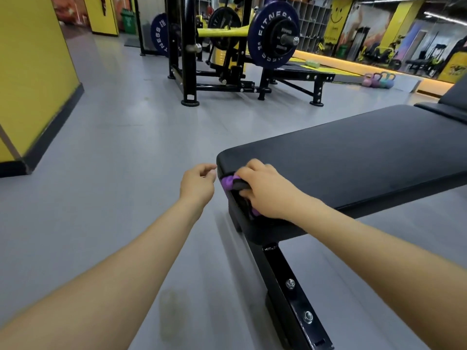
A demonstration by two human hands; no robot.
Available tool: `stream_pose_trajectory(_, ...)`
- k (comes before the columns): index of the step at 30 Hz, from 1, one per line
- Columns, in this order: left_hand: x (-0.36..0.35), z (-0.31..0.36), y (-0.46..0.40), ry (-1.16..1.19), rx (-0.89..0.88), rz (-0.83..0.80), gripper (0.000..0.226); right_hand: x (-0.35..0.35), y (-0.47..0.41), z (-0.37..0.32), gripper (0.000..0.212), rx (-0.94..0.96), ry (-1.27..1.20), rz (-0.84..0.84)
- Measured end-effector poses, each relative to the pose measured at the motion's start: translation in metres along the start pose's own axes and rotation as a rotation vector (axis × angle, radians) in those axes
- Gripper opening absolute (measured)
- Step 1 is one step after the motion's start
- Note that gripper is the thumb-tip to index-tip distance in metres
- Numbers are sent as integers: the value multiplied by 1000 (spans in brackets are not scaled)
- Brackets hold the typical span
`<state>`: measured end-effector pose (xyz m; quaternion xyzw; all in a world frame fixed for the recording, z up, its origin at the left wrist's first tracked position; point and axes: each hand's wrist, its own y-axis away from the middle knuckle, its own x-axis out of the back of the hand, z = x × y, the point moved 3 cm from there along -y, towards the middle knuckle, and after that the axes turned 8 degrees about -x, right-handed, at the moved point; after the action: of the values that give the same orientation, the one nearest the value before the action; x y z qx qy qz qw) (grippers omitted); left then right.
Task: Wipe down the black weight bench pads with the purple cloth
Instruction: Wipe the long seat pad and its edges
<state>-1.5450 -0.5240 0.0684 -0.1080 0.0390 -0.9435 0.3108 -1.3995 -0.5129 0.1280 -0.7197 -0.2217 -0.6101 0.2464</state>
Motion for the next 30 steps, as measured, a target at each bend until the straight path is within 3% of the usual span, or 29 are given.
stream_pose_trajectory(8, 5, 4, -10, -88, -58, -34, 27, -3, -102, 2, 29, -186, -9, 1)
stream_pose_trajectory(18, -36, 68, 4, -419, -285, -168, 29, 14, -15, 47, 35, -310, 29, 115)
stream_pose_trajectory(30, -138, 119, 56, -606, -460, -407, 30, 53, 72, 153, 32, -547, 70, 207)
